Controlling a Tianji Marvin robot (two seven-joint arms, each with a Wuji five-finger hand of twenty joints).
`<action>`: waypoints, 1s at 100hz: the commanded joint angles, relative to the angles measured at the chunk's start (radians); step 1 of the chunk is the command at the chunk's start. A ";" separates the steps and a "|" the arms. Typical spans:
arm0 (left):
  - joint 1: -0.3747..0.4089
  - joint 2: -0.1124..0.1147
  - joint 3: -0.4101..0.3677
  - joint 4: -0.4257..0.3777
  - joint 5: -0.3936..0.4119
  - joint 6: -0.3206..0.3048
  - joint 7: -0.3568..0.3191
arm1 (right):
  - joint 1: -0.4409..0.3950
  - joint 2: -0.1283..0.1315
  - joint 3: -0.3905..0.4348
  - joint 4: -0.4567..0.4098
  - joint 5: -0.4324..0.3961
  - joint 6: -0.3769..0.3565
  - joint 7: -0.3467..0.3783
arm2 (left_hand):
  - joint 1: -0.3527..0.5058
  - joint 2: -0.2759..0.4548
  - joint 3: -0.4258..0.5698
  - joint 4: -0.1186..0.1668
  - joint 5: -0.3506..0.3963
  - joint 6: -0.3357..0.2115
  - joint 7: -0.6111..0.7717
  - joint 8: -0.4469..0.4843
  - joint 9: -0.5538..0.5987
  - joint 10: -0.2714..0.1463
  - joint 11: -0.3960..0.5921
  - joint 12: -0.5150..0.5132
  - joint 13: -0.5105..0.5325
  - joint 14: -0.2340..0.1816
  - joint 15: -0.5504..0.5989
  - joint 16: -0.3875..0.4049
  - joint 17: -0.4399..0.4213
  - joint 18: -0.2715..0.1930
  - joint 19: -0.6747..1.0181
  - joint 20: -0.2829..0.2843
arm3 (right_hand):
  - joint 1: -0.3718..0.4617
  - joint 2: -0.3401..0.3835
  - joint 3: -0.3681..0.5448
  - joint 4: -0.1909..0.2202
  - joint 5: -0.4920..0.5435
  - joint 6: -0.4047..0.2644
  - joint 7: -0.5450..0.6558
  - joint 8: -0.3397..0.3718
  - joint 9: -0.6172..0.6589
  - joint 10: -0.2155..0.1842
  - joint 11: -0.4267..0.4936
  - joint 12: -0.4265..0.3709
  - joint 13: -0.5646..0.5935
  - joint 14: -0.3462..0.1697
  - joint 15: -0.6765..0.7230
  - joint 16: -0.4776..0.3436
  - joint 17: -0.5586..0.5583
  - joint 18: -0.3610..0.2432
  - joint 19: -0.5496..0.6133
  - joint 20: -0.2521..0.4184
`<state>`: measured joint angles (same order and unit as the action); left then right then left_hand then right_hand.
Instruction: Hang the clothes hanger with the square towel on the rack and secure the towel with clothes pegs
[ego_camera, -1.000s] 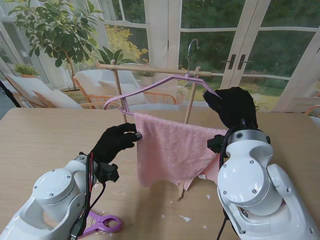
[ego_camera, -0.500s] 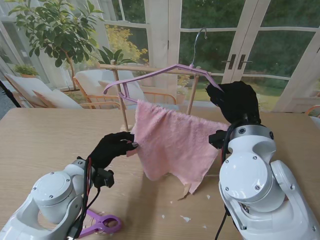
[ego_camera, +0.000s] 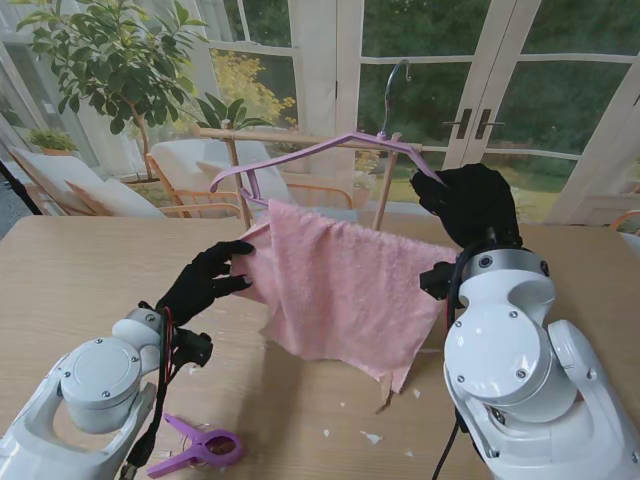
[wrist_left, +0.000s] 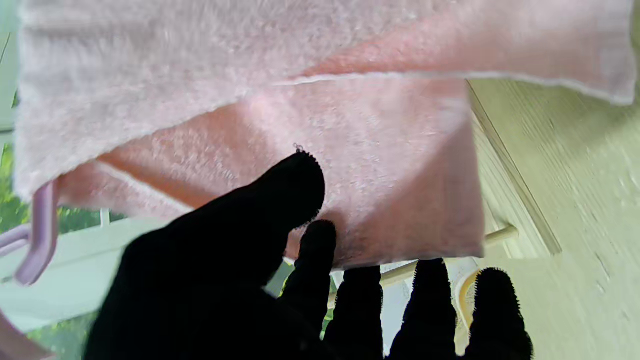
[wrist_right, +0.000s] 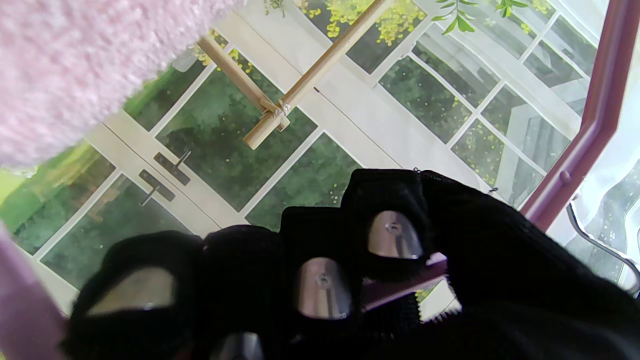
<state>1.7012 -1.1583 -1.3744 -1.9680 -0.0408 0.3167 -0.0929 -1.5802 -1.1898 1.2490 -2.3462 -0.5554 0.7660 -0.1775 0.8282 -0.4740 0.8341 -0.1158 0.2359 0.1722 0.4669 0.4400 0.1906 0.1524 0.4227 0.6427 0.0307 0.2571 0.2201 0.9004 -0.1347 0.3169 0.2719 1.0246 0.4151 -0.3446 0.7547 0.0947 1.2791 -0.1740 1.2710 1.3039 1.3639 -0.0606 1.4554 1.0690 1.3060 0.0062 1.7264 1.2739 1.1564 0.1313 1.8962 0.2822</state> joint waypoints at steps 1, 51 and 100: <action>-0.013 0.018 0.000 0.033 0.019 -0.025 -0.041 | 0.003 -0.003 -0.002 -0.022 -0.004 -0.002 0.018 | -0.031 -0.046 0.033 0.030 -0.088 -0.053 -0.009 0.003 -0.023 -0.019 -0.043 -0.008 -0.023 -0.036 -0.021 -0.015 -0.005 -0.028 -0.023 0.000 | -0.034 0.111 0.009 0.041 0.050 0.029 0.028 0.013 0.082 0.080 0.102 0.002 0.001 -0.013 0.138 0.056 0.087 -0.142 0.198 1.059; 0.013 0.037 -0.021 0.062 0.171 -0.144 -0.051 | 0.013 0.014 0.000 -0.023 -0.070 0.012 0.065 | -0.091 -0.104 0.093 0.013 -0.118 -0.016 0.643 0.689 -0.019 -0.009 0.104 0.145 0.001 -0.015 -0.022 -0.011 0.002 -0.010 -0.012 0.030 | -0.035 0.111 0.009 0.043 0.049 0.027 0.028 0.014 0.082 0.075 0.102 0.003 0.001 -0.018 0.137 0.057 0.087 -0.148 0.198 1.059; -0.043 0.047 0.046 0.108 0.196 -0.164 -0.087 | 0.022 0.011 -0.016 -0.025 -0.049 0.015 0.064 | -0.127 -0.107 0.079 0.014 -0.100 -0.155 -0.455 -0.158 -0.059 -0.062 -0.277 -0.106 -0.019 -0.026 -0.045 -0.065 -0.005 -0.025 -0.021 0.000 | -0.034 0.111 0.008 0.043 0.049 0.028 0.028 0.014 0.082 0.076 0.102 0.003 0.002 -0.018 0.137 0.058 0.087 -0.146 0.198 1.059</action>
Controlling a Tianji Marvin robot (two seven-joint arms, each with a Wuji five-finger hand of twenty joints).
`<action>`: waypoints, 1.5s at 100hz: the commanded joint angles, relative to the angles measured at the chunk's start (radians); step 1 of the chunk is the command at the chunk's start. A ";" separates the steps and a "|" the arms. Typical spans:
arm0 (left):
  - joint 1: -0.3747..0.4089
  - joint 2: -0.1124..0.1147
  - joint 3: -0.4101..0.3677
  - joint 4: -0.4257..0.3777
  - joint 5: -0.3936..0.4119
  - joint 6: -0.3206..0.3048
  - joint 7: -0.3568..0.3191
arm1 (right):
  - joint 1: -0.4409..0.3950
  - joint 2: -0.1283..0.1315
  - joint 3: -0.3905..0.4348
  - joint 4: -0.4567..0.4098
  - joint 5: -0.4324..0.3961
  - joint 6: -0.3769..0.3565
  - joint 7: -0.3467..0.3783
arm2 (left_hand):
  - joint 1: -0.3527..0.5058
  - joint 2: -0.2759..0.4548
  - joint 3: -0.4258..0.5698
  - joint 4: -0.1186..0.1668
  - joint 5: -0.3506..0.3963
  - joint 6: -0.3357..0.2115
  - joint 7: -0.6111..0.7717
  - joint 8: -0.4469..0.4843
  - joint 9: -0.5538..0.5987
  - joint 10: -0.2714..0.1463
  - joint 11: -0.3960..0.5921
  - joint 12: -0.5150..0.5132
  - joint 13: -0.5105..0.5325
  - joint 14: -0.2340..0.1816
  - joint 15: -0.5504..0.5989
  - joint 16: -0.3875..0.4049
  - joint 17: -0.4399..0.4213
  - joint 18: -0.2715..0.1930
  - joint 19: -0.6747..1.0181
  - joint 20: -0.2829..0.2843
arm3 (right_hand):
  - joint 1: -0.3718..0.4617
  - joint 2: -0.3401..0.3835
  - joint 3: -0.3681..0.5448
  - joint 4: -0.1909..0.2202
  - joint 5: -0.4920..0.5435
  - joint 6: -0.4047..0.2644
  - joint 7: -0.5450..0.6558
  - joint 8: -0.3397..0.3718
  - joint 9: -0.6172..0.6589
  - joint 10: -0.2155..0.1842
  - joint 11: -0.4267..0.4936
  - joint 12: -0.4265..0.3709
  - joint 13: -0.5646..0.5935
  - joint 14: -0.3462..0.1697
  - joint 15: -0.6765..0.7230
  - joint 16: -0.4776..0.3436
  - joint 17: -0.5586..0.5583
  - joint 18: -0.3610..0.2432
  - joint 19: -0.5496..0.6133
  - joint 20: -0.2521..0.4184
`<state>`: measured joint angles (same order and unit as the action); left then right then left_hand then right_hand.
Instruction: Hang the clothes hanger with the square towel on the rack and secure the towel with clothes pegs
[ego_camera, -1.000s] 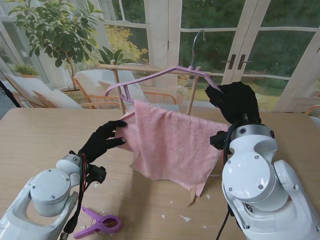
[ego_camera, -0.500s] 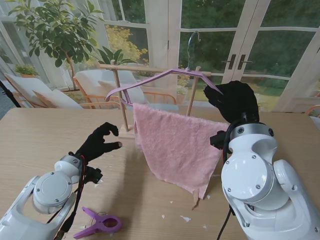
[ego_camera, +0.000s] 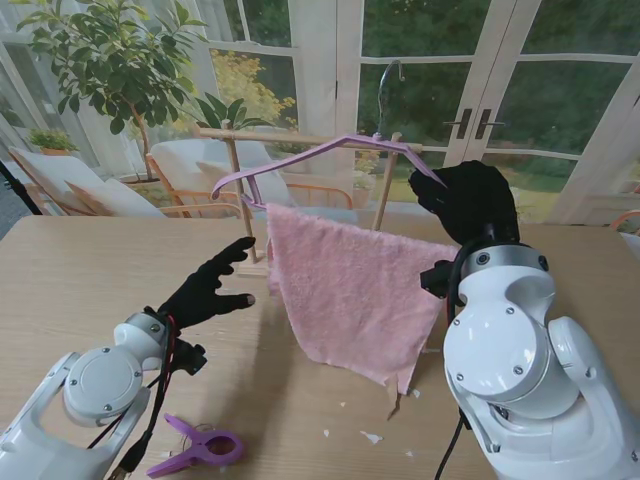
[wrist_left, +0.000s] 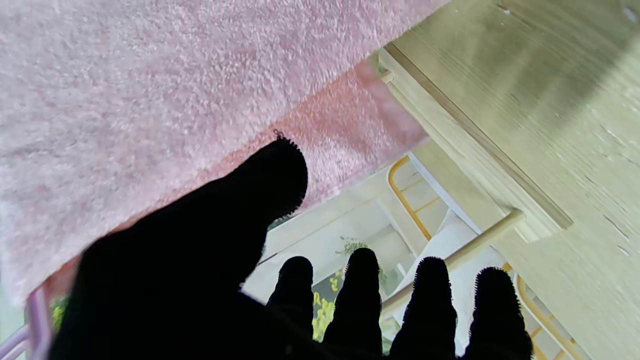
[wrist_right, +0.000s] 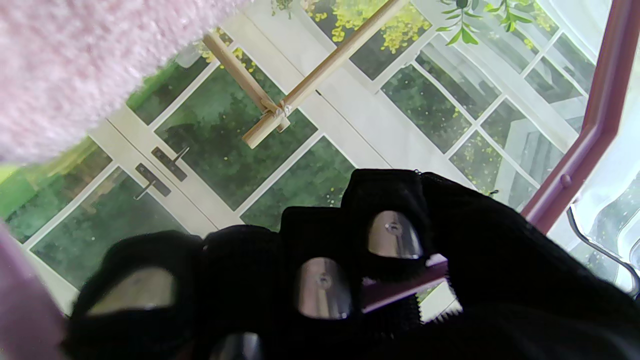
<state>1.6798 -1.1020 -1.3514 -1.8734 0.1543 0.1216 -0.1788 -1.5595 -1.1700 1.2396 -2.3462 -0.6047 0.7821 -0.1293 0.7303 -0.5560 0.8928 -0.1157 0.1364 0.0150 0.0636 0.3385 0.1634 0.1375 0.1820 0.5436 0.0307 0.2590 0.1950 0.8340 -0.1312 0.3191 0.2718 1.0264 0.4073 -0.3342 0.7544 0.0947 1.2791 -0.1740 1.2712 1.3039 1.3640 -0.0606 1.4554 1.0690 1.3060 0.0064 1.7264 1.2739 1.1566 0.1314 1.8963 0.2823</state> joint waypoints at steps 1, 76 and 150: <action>-0.025 -0.011 0.027 0.016 0.001 0.037 0.002 | 0.002 -0.009 -0.008 -0.025 0.001 -0.001 0.016 | -0.031 -0.024 0.021 0.014 -0.001 0.015 -0.067 -0.067 -0.034 -0.045 -0.044 -0.005 -0.019 -0.028 -0.020 0.002 -0.009 -0.027 -0.021 -0.001 | -0.026 0.101 0.009 0.043 0.049 0.028 0.028 0.014 0.082 0.076 0.102 0.003 0.002 -0.018 0.137 0.058 0.087 -0.146 0.198 1.059; -0.192 -0.071 0.169 0.231 -0.167 0.135 0.112 | 0.019 -0.022 -0.032 -0.030 0.061 0.000 -0.007 | 0.434 0.196 -0.440 0.005 0.617 0.088 0.805 0.277 0.077 -0.034 0.345 0.064 0.062 -0.020 -0.060 0.076 0.004 -0.032 -0.007 0.037 | -0.023 0.100 0.007 0.045 0.050 0.031 0.028 0.015 0.082 0.081 0.102 0.003 0.001 -0.014 0.138 0.058 0.087 -0.145 0.198 1.059; -0.158 -0.035 0.109 0.218 -0.113 0.121 0.010 | 0.080 -0.001 -0.022 -0.025 0.044 0.052 0.071 | 0.098 0.060 -0.045 0.032 0.054 0.093 0.381 0.067 0.018 -0.022 0.177 0.016 0.038 -0.030 -0.066 0.061 0.001 -0.029 -0.014 0.027 | -0.022 0.101 0.005 0.045 0.049 0.031 0.026 0.015 0.082 0.079 0.103 0.003 0.001 -0.013 0.138 0.058 0.087 -0.142 0.198 1.060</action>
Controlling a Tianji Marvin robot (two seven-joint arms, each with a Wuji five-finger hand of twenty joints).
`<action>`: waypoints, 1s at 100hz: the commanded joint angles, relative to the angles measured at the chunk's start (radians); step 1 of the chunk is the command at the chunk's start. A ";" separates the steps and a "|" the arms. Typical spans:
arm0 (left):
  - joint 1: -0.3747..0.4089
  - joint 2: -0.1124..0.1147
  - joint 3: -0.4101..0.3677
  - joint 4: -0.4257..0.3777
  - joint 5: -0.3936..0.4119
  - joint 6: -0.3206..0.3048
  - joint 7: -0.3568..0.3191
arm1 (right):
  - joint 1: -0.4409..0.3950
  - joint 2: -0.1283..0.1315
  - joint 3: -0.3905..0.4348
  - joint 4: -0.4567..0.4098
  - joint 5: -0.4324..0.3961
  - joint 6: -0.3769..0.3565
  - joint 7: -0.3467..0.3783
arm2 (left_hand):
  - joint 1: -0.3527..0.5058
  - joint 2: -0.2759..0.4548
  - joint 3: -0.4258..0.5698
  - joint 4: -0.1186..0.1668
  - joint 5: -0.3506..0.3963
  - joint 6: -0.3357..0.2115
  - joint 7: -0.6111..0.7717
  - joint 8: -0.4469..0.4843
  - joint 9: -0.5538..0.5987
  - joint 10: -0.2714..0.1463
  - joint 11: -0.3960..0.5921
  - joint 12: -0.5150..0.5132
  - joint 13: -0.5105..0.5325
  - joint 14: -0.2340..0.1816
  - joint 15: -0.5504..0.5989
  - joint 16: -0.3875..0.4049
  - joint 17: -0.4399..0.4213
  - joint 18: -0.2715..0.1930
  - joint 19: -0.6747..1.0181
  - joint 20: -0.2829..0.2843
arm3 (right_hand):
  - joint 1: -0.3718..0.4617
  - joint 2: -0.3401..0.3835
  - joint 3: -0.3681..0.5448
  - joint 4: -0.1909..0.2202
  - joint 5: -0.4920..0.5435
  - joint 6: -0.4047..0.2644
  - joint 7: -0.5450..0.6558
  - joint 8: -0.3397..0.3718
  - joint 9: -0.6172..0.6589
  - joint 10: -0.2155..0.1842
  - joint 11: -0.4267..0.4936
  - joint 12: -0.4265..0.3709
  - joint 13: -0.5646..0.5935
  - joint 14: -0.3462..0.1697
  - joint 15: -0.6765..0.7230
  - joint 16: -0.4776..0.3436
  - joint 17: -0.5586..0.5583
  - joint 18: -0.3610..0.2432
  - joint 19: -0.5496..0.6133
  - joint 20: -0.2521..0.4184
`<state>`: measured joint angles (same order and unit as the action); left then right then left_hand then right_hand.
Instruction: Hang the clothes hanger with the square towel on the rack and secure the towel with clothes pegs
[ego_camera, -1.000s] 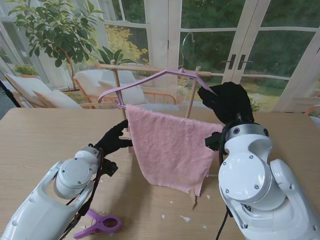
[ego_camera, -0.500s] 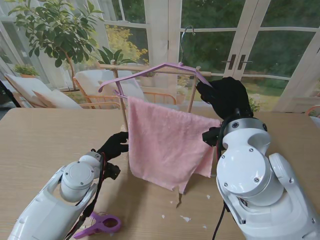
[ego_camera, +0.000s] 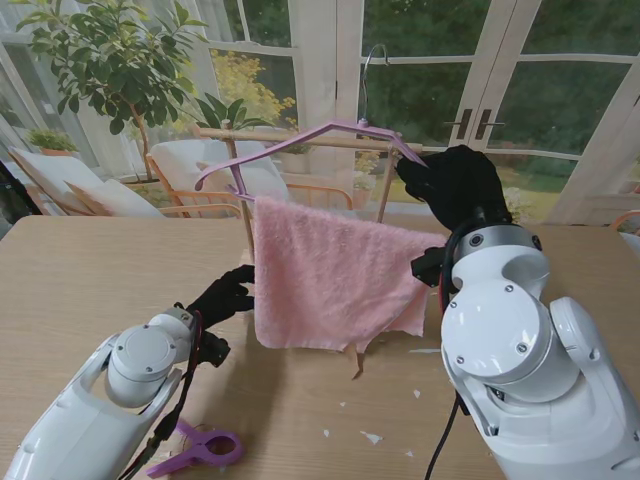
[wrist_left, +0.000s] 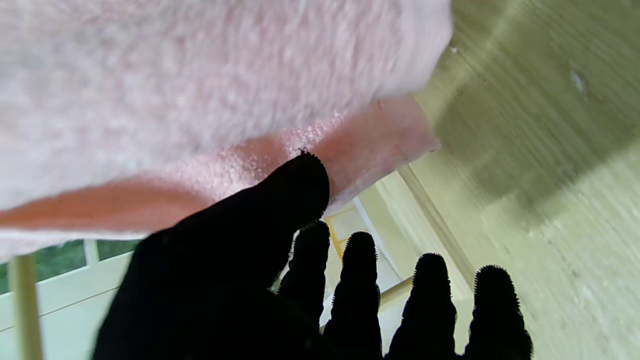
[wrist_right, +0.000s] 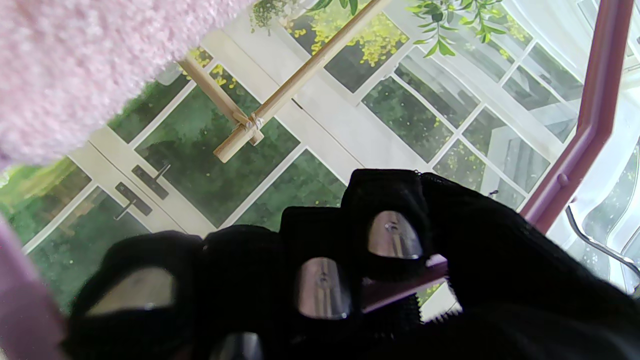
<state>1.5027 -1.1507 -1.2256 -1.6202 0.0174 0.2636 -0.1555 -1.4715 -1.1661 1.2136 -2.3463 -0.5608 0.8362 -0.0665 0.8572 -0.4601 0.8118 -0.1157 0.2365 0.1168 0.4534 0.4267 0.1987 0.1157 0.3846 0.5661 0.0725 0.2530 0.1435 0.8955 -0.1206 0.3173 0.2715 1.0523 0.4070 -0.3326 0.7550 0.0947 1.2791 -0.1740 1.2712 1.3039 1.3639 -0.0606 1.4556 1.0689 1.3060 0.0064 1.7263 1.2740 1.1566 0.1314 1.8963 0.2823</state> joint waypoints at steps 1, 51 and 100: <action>0.022 0.015 -0.019 -0.039 0.027 -0.024 -0.014 | -0.008 -0.005 0.005 -0.024 -0.001 -0.003 0.008 | -0.035 -0.040 0.046 0.033 -0.046 -0.007 -0.006 -0.022 -0.018 0.001 -0.024 0.000 -0.004 -0.023 -0.015 -0.002 -0.010 -0.027 -0.013 0.001 | -0.022 0.099 0.004 0.045 0.049 0.032 0.026 0.015 0.082 0.079 0.102 0.003 0.001 -0.013 0.138 0.058 0.087 -0.142 0.198 1.060; 0.211 0.063 -0.254 -0.395 0.127 -0.090 -0.127 | -0.042 0.015 0.049 -0.014 -0.052 0.008 0.056 | -0.142 -0.047 0.017 0.018 -0.089 0.066 -0.085 -0.044 -0.018 0.052 -0.090 -0.076 0.010 0.021 -0.032 -0.099 0.013 0.015 -0.033 -0.047 | -0.024 0.097 0.007 0.044 0.050 0.031 0.026 0.016 0.082 0.081 0.102 0.003 0.001 -0.011 0.138 0.058 0.086 -0.142 0.198 1.059; 0.119 0.059 -0.209 -0.570 0.096 -0.086 -0.113 | -0.058 0.058 0.061 -0.012 -0.013 -0.002 0.203 | -0.233 -0.111 0.069 0.001 -0.096 0.085 -0.339 -0.073 -0.036 0.066 -0.208 -0.182 -0.017 -0.014 -0.059 -0.301 0.017 -0.046 -0.117 -0.273 | -0.022 0.103 0.001 0.042 0.048 0.027 0.022 0.015 0.082 0.079 0.102 0.004 0.002 -0.017 0.137 0.056 0.087 -0.145 0.198 1.057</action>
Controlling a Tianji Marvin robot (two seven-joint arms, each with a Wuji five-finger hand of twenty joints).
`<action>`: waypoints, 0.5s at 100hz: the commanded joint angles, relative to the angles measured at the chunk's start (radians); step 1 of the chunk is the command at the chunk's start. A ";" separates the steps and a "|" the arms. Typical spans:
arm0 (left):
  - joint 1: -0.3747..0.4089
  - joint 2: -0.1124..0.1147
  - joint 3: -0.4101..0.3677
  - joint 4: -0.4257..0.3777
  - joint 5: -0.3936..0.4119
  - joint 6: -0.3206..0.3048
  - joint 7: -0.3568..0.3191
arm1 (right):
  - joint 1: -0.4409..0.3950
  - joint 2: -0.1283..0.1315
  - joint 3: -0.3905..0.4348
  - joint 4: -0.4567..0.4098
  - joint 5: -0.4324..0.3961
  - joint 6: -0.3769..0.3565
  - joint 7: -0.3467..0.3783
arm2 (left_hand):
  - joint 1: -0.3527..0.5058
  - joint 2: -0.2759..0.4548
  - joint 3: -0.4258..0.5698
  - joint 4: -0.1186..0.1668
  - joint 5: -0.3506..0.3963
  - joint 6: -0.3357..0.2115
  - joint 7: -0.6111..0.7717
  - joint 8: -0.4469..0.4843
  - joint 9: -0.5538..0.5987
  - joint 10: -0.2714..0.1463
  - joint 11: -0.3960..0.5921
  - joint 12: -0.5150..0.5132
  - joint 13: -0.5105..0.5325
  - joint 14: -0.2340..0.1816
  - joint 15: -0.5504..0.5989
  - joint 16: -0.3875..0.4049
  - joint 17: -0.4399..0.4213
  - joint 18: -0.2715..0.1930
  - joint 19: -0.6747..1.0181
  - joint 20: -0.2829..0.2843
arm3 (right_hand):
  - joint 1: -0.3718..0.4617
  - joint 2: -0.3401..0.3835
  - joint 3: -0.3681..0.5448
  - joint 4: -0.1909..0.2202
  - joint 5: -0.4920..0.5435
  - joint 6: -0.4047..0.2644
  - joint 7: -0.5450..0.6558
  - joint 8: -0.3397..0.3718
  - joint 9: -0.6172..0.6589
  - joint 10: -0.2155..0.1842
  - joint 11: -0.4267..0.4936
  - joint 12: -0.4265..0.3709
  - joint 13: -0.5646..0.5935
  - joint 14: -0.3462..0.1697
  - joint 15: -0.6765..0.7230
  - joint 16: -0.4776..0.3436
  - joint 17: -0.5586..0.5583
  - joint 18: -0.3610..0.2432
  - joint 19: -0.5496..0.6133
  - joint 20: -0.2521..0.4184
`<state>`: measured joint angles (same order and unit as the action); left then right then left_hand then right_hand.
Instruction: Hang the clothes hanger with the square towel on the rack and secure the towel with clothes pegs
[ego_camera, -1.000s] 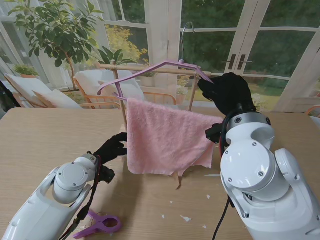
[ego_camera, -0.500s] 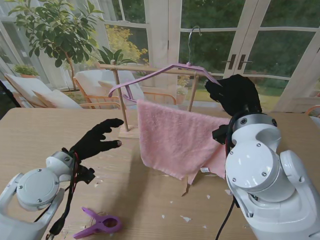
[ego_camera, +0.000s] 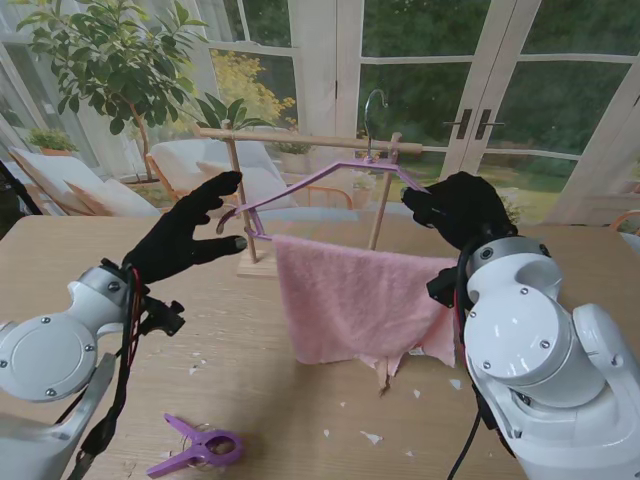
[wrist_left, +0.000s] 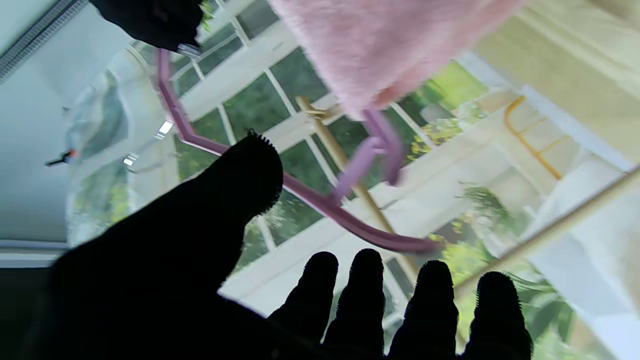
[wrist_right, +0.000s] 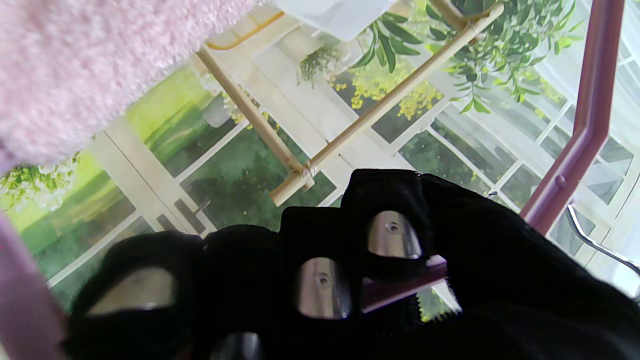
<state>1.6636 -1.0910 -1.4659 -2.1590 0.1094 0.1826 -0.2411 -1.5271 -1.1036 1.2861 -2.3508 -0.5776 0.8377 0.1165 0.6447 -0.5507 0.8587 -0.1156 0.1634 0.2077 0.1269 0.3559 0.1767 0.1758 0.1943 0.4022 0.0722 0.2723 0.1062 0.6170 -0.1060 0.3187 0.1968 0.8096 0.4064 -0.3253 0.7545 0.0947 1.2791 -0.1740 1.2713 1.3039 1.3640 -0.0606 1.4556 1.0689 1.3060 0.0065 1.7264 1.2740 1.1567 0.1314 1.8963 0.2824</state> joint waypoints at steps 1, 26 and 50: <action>-0.047 0.000 0.038 -0.032 0.005 -0.004 -0.028 | -0.002 -0.005 -0.013 -0.008 0.006 -0.004 0.020 | -0.020 -0.021 0.022 0.001 -0.022 -0.006 -0.013 -0.002 -0.014 0.006 -0.017 -0.018 -0.016 -0.034 -0.022 -0.023 0.002 -0.049 -0.043 -0.032 | -0.022 0.096 0.001 0.042 0.048 0.028 0.022 0.015 0.082 0.079 0.101 0.004 0.002 -0.016 0.137 0.056 0.087 -0.146 0.198 1.057; -0.182 0.009 0.200 0.012 0.126 0.057 -0.057 | -0.006 -0.003 -0.030 -0.012 0.025 -0.032 0.031 | -0.022 -0.016 0.028 0.002 -0.020 0.022 0.000 -0.005 0.000 0.000 0.019 -0.009 0.015 -0.023 -0.008 -0.027 0.032 -0.022 -0.031 -0.059 | -0.023 0.100 -0.002 0.043 0.048 0.025 0.021 0.018 0.082 0.078 0.101 0.003 0.002 -0.020 0.137 0.056 0.088 -0.150 0.198 1.055; -0.264 -0.043 0.315 0.093 0.042 0.148 0.096 | -0.026 -0.001 -0.033 -0.015 0.021 -0.064 0.038 | 0.052 0.003 0.051 0.009 0.283 0.047 0.316 0.111 0.295 0.016 0.291 0.140 0.201 0.069 0.157 0.180 0.119 0.108 0.086 0.113 | -0.022 0.098 -0.002 0.044 0.048 0.026 0.020 0.019 0.082 0.076 0.100 0.003 0.002 -0.021 0.136 0.055 0.088 -0.151 0.198 1.055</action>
<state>1.4026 -1.0993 -1.1675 -2.0754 0.1420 0.3237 -0.1237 -1.5422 -1.0981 1.2591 -2.3480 -0.5567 0.7837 0.1372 0.6741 -0.5559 0.8840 -0.1156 0.3550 0.2530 0.3262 0.4081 0.3612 0.1794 0.3947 0.4812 0.2002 0.3133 0.1899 0.7210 -0.0316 0.3869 0.2326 0.8431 0.4063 -0.3235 0.7545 0.0947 1.2791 -0.1740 1.2713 1.3039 1.3640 -0.0606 1.4556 1.0689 1.3060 0.0066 1.7232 1.2729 1.1567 0.1315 1.8963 0.2824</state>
